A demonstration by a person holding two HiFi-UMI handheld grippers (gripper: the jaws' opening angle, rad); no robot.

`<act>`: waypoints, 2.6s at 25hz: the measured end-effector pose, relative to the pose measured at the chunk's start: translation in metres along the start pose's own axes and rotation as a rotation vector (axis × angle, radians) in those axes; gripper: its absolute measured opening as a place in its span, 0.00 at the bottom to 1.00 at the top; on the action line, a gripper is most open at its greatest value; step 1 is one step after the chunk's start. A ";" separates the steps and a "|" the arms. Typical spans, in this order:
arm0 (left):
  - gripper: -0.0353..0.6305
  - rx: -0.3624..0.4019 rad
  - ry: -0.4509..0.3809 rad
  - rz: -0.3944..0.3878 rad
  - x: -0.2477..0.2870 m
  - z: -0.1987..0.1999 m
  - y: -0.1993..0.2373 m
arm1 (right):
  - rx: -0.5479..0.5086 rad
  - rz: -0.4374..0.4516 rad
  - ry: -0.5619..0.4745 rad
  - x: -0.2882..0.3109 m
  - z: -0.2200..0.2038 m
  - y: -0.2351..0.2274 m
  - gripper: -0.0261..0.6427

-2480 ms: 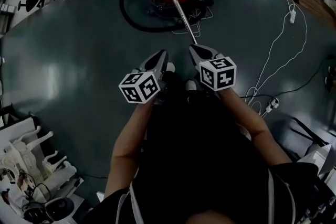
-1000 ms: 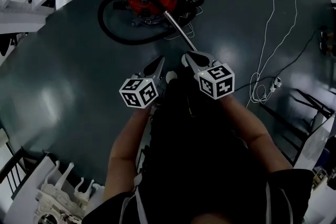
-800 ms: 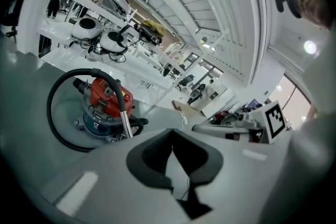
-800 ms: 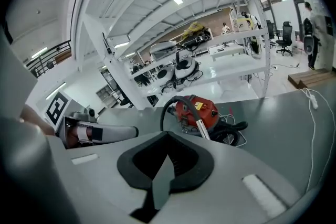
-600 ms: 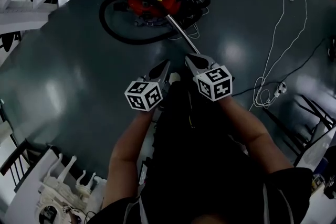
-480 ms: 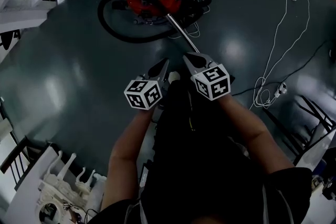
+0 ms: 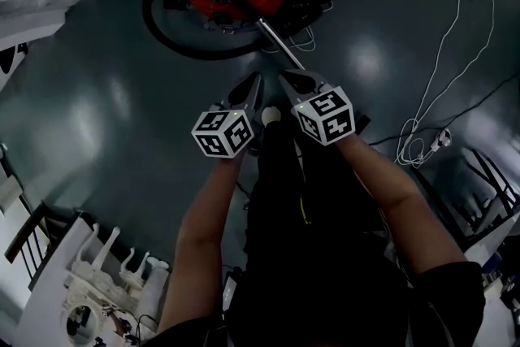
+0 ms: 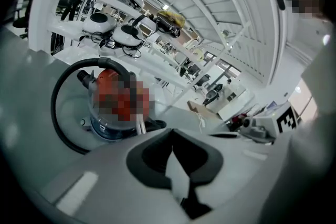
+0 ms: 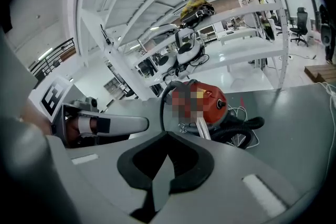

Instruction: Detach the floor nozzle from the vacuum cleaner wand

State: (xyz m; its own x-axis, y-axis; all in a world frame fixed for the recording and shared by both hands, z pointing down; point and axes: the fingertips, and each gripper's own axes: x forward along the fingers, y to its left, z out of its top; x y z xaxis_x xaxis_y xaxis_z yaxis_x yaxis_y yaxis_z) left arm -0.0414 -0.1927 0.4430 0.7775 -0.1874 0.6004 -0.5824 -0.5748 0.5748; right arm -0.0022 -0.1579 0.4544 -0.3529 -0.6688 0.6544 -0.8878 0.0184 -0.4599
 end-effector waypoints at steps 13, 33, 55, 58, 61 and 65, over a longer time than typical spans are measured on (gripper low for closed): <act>0.07 -0.032 -0.011 0.028 0.062 -0.010 0.057 | -0.059 -0.009 0.063 0.079 -0.019 -0.051 0.03; 0.07 0.003 -0.070 0.122 0.126 0.032 0.130 | -0.222 -0.060 0.066 0.153 -0.007 -0.109 0.04; 0.37 -0.055 -0.003 0.029 0.173 0.069 0.134 | -0.335 -0.050 0.165 0.198 -0.026 -0.118 0.32; 0.37 -0.069 0.002 0.028 0.179 0.072 0.136 | -0.323 -0.054 0.165 0.202 -0.027 -0.120 0.33; 0.37 -0.082 0.007 0.044 0.183 0.076 0.139 | -0.316 -0.056 0.173 0.207 -0.028 -0.118 0.33; 0.29 -0.104 0.009 0.064 0.185 0.076 0.145 | -0.313 -0.069 0.178 0.210 -0.030 -0.122 0.30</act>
State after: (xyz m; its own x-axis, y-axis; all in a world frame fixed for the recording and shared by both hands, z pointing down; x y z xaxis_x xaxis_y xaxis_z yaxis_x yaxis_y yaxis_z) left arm 0.0362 -0.3710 0.5952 0.7359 -0.2133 0.6426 -0.6526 -0.4763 0.5893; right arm 0.0231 -0.2787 0.6657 -0.3109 -0.5373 0.7840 -0.9489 0.2227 -0.2236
